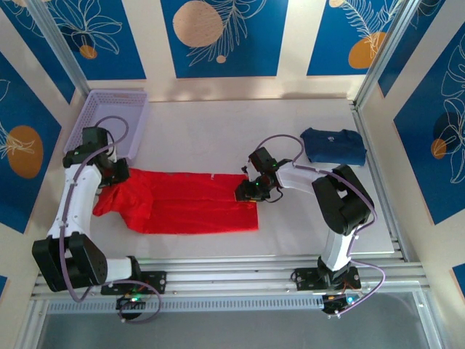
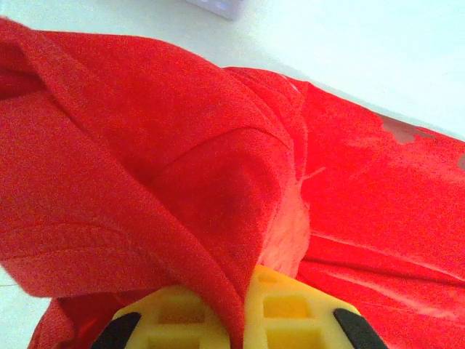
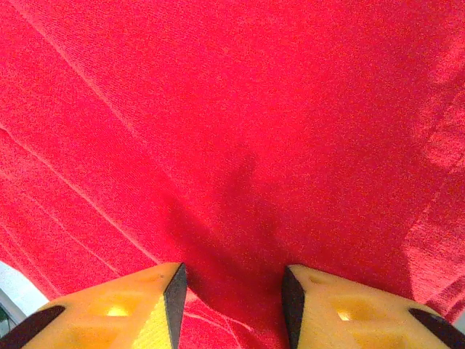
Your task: Fold the inside-out t-shirt
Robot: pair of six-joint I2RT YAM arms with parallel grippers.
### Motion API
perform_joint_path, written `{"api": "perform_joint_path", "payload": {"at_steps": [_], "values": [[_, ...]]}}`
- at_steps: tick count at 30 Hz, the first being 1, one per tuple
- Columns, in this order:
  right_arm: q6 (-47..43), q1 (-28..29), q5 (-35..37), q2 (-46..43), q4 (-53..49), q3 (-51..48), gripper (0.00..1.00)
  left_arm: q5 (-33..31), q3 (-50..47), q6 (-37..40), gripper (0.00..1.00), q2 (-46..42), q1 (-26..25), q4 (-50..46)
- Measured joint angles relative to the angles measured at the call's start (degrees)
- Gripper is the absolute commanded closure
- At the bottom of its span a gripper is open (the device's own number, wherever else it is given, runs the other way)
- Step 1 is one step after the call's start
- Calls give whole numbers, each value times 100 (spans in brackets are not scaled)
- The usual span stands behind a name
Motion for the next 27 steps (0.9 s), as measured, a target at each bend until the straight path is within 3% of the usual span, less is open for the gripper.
{"api": "perform_joint_path", "payload": {"at_steps": [13, 27], "values": [[-4, 28, -17, -2, 13, 44, 51, 262, 267, -442, 100, -90, -798, -391], [-50, -122, -26, -682, -94, 157, 49, 341, 474, -1773, 100, 151, -2776, -466]]}}
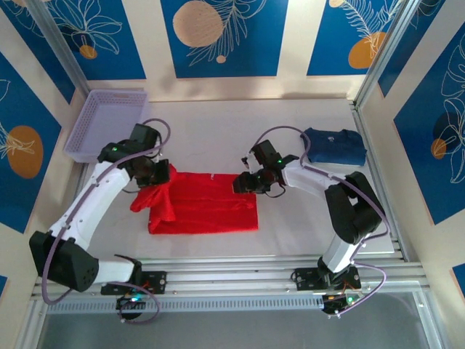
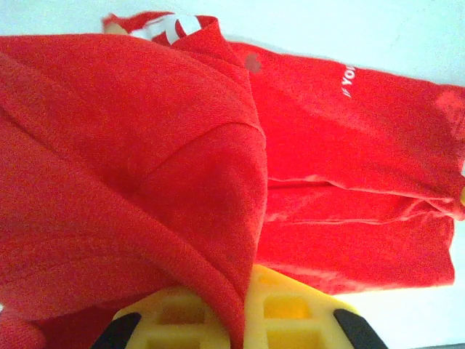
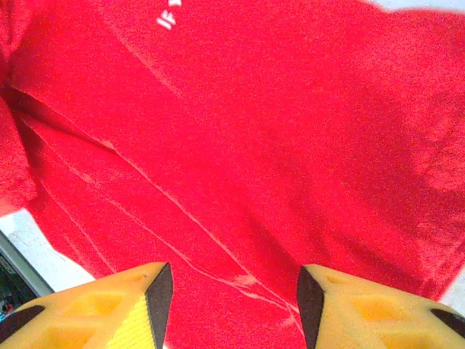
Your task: Fold the inside-out t-shirt
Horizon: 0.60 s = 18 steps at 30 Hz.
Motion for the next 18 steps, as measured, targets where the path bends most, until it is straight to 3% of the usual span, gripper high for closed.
{"api": "perform_joint_path", "payload": {"at_steps": [6, 10, 14, 15, 18], "values": [[-37, -455, 4, -413, -52, -96, 49, -66, 223, -632, 100, 737, -962, 269], [-35, -752, 4, -782, -81, -367, 48, -103, 468, -1126, 88, 1390, -1558, 758], [9, -1108, 50, -1091, -118, -752, 48, 127, 1045, -1714, 35, 2420, -2236, 1447], [15, -1213, 74, -1156, -142, -857, 48, 201, 1331, -1821, 28, 2741, -2382, 1561], [76, -1495, 164, -1353, -192, -1119, 47, 448, 2420, -1867, 23, 3724, -2719, 1722]]}}
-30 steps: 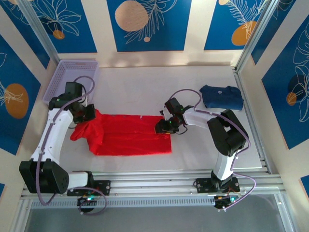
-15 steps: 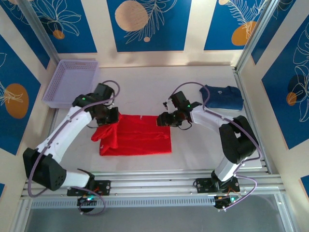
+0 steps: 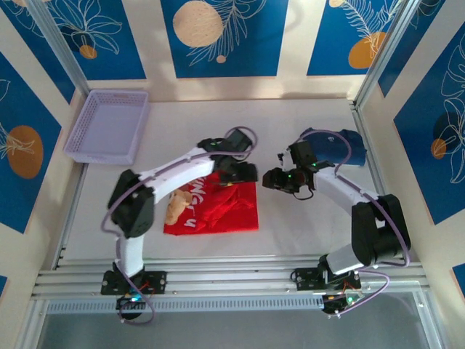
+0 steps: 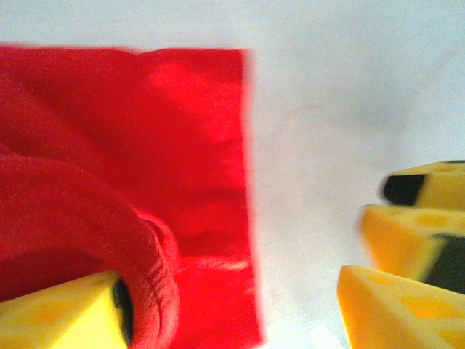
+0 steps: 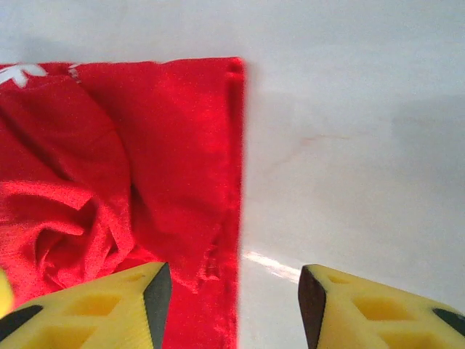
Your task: Fold the inside-out t-shirt
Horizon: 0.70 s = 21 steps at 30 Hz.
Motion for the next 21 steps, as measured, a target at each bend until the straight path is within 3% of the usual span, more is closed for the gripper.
{"api": "perform_joint_path", "payload": {"at_steps": [3, 6, 10, 14, 16, 21], "values": [[72, -168, 127, -254, -52, -166, 46, 177, 428, 131, 22, 271, -138, 79], [153, -164, 136, -459, 9, -223, 43, 144, 243, 437, 19, -118, -127, 46], [249, 59, 2, -450, 367, -225, 38, 2, -1051, 734, 14, -1482, 118, 107], [413, 466, -201, 125, 636, 179, 36, 22, -2535, 918, 12, -2806, 748, 208], [505, 645, -275, 527, 780, 461, 36, 24, -2997, 999, 12, -2981, 964, 236], [688, 975, -129, 1416, 881, 973, 43, 125, -3526, 1259, 14, -2660, 870, 293]]}}
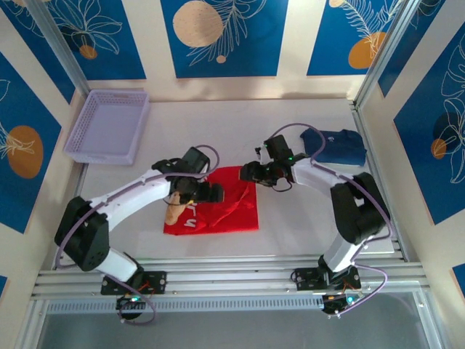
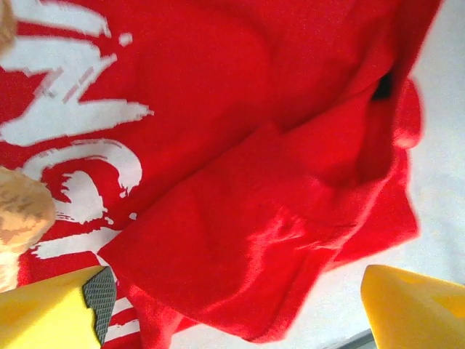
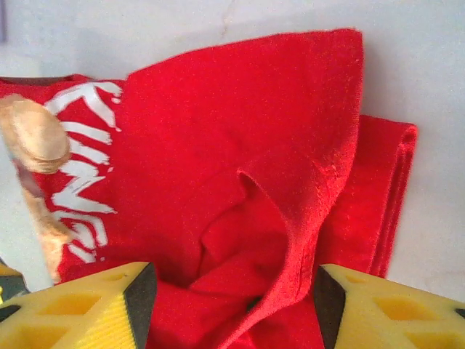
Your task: Fold the inside-out t-shirt
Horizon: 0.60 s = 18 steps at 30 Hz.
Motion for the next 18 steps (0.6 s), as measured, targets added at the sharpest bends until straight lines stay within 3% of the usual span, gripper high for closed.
{"api": "perform_joint_path", "payload": {"at_steps": [8, 18], "values": [[57, 33, 125, 811, -44, 227, 71, 190, -105, 291, 18, 476, -232, 326], [-179, -160, 101, 909, -308, 841, 81, 905, 433, 317, 25, 1340, -1263, 883]]}}
